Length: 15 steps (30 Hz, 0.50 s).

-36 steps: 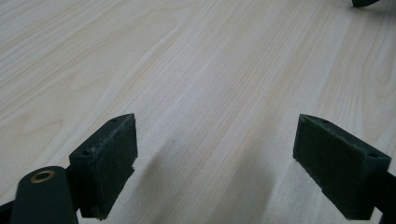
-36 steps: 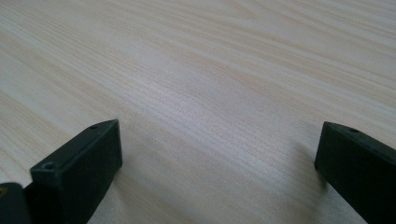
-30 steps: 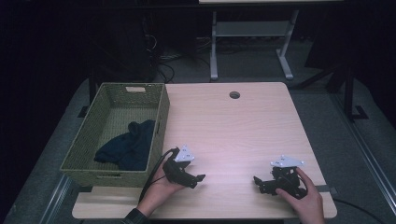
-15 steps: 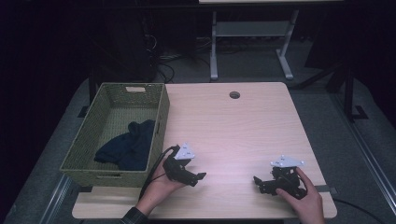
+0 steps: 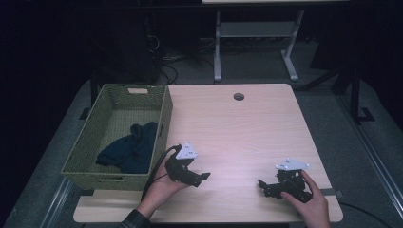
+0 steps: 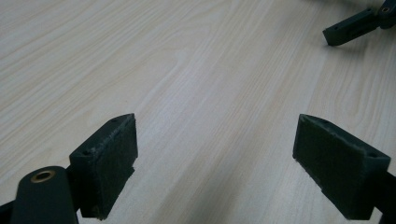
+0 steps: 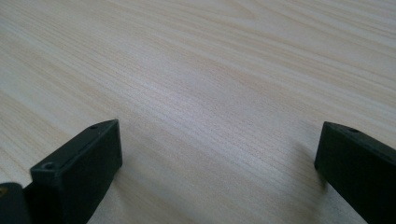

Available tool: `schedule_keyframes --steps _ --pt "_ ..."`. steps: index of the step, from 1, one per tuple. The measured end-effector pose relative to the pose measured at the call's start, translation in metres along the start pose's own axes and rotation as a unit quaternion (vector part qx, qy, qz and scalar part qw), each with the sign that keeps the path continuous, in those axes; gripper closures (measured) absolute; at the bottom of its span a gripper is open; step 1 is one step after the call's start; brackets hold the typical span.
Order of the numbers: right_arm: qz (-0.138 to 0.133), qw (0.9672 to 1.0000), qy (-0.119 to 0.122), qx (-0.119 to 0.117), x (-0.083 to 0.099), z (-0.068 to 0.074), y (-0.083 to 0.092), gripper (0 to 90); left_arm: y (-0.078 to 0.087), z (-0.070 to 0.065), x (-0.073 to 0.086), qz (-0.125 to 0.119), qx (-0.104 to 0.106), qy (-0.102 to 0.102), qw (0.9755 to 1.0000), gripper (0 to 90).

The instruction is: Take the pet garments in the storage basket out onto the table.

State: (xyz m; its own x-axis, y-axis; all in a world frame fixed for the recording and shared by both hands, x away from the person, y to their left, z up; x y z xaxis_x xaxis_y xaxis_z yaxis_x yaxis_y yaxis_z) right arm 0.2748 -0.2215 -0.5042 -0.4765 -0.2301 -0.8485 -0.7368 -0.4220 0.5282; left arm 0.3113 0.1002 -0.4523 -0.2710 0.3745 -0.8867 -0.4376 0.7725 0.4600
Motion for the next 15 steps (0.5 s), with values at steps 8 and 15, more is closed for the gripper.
schedule_keyframes --steps 8,15 --pt "0.0 1.0 0.0 0.0 0.0 0.0 0.0 0.4 0.001 0.001 -0.0044 0.004 0.002 -0.003 1.0 13.4" --pt "0.0 1.0 0.0 0.0 0.0 0.0 0.0 0.4 0.0017 0.0021 -0.0073 0.008 0.003 -0.005 1.0 13.4"
Point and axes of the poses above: each handheld gripper's, and its own axes: y roughly backward along the jaws, x roughly out of its underside, z roughly to its left, the point moved 3 cm from there along -y, roughly forward along the jaws, and after that the axes turned 14 degrees about -z, right-handed, at the moved point
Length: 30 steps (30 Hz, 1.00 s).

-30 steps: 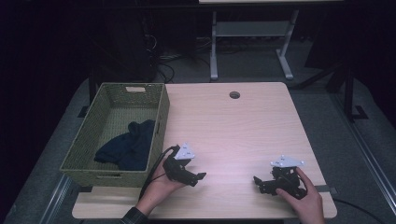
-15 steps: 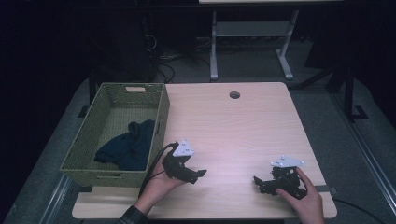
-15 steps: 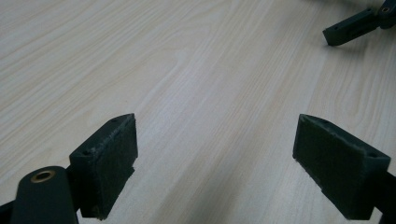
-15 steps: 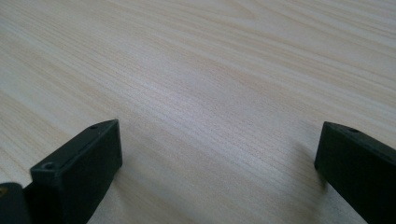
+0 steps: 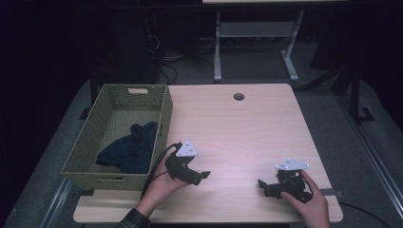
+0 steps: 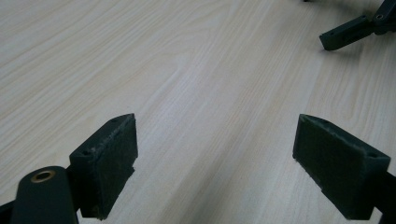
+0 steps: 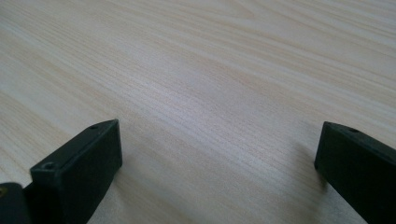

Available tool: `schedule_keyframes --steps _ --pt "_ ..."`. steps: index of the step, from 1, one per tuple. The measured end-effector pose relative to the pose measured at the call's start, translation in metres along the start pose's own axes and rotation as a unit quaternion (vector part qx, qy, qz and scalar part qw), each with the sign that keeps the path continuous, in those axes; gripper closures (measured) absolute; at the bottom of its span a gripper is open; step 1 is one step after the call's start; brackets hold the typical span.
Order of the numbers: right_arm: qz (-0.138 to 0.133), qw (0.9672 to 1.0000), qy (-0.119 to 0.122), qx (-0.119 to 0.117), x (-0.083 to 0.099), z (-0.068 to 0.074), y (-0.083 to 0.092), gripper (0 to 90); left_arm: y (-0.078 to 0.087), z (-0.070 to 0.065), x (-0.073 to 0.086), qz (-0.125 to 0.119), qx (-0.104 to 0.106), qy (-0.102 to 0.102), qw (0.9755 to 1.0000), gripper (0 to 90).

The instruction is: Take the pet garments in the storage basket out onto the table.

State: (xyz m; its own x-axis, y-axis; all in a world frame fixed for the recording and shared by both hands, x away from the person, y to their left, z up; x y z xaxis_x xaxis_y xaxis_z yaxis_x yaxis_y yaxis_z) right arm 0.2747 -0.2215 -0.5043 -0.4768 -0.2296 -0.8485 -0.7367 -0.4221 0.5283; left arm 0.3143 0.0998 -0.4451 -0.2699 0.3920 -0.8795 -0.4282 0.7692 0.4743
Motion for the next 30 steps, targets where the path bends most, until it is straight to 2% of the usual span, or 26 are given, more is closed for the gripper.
schedule_keyframes --steps 2,15,19,20,30 --pt "0.0 1.0 0.0 0.0 0.0 0.0 0.0 0.4 0.0 0.0 -0.001 -0.003 0.0 0.004 1.0 13.4" --pt "0.0 1.0 0.0 0.0 0.0 0.0 0.0 0.4 0.003 0.002 -0.008 -0.003 0.002 0.003 1.0 13.4" --pt "0.0 1.0 0.0 0.0 0.0 0.0 0.0 0.4 0.003 0.001 -0.01 -0.005 0.003 0.009 0.9999 13.4" --pt "0.0 1.0 0.0 0.0 0.0 0.0 0.0 0.4 0.004 0.002 -0.011 -0.002 0.004 0.003 1.0 13.4" --pt "0.0 1.0 0.0 0.0 0.0 0.0 0.0 0.4 0.007 0.003 -0.019 -0.008 0.007 0.007 0.9999 13.6"
Point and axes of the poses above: each handheld gripper's, and its own axes: y roughly backward along the jaws, x roughly out of its underside, z roughly to its left, the point moved 3 cm from there along -y, roughly forward along the jaws, and after that the axes turned 14 degrees about -z, right-handed, at the moved point
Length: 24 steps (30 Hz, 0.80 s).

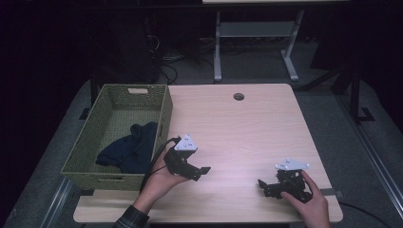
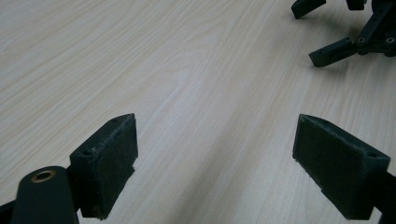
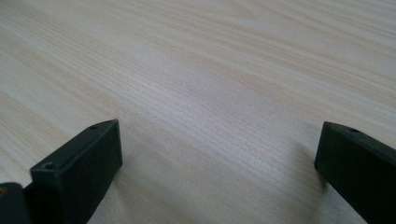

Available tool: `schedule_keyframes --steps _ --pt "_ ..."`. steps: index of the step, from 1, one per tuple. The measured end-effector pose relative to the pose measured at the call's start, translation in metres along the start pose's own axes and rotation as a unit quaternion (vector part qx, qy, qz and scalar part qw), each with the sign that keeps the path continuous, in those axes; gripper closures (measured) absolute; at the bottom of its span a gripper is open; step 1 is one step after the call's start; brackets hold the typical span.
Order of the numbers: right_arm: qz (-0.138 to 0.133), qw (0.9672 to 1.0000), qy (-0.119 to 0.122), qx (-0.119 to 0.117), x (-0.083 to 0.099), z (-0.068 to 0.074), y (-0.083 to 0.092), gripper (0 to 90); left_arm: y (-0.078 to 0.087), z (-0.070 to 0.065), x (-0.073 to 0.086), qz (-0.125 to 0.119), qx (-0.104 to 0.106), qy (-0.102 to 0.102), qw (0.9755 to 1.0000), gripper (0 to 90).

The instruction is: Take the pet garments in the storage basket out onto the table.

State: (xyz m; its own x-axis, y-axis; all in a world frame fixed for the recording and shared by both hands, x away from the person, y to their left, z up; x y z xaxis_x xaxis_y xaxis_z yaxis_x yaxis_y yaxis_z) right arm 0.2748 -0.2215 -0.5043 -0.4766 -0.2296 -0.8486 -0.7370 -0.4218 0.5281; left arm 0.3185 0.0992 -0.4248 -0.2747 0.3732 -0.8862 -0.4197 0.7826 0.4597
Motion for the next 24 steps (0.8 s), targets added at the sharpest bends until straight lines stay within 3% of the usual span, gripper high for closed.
schedule_keyframes --steps 24 --pt "0.0 1.0 0.0 0.0 0.0 0.0 0.0 0.4 0.012 0.007 -0.022 -0.017 0.007 -0.003 0.9998 13.8"
Point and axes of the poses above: each handheld gripper's, and its own axes: y roughly backward along the jaws, x roughly out of its underside, z roughly to its left, the point moved 3 cm from there along -y, roughly forward along the jaws, and after that the axes turned 14 degrees about -z, right-handed, at the moved point
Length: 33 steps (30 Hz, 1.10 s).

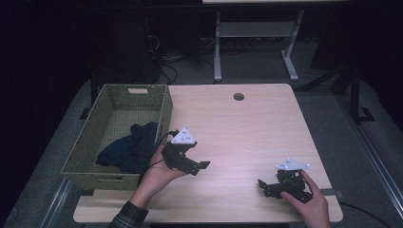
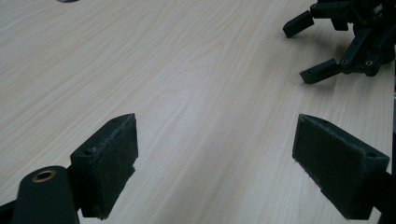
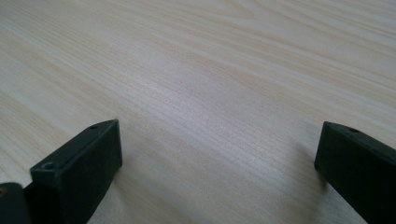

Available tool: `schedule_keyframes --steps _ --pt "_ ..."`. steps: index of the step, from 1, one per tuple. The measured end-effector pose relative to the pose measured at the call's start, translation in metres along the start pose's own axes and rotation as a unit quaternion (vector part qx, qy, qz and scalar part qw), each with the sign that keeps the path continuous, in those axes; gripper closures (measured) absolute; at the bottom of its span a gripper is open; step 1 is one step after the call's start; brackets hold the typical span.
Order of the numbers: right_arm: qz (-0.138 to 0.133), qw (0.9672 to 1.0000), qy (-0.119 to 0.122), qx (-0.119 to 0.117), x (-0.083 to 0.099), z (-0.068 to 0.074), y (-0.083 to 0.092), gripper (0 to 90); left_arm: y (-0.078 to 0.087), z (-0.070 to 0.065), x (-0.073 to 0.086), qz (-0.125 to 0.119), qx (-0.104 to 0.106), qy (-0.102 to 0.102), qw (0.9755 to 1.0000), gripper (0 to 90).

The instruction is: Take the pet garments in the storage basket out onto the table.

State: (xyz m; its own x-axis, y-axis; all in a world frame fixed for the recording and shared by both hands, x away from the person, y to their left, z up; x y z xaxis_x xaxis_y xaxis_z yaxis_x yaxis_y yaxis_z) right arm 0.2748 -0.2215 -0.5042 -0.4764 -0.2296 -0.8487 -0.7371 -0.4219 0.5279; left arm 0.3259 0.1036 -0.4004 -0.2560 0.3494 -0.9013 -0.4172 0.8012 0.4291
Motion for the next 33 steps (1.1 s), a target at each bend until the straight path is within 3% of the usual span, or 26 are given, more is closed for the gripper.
schedule_keyframes --steps 22,33 --pt "-0.001 1.0 0.0 0.0 0.0 0.0 0.0 0.4 0.013 0.022 -0.018 -0.013 -0.006 0.01 0.9998 13.9" --pt "0.0 1.0 0.001 0.0 0.0 0.0 0.0 0.4 0.034 0.037 -0.021 -0.024 -0.023 0.019 0.9993 14.3"
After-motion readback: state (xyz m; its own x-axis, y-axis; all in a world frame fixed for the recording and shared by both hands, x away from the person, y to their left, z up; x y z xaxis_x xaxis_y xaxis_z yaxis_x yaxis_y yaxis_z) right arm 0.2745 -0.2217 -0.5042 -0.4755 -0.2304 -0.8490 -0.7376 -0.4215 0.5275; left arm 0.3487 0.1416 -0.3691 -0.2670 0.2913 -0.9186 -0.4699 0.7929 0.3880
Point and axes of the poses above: each handheld gripper's, and its own axes: y roughly backward along the jaws, x roughly out of its underside, z roughly to its left, the point moved 3 cm from there along -y, roughly forward along the jaws, and after that the axes turned 14 degrees about -z, right-handed, at the moved point
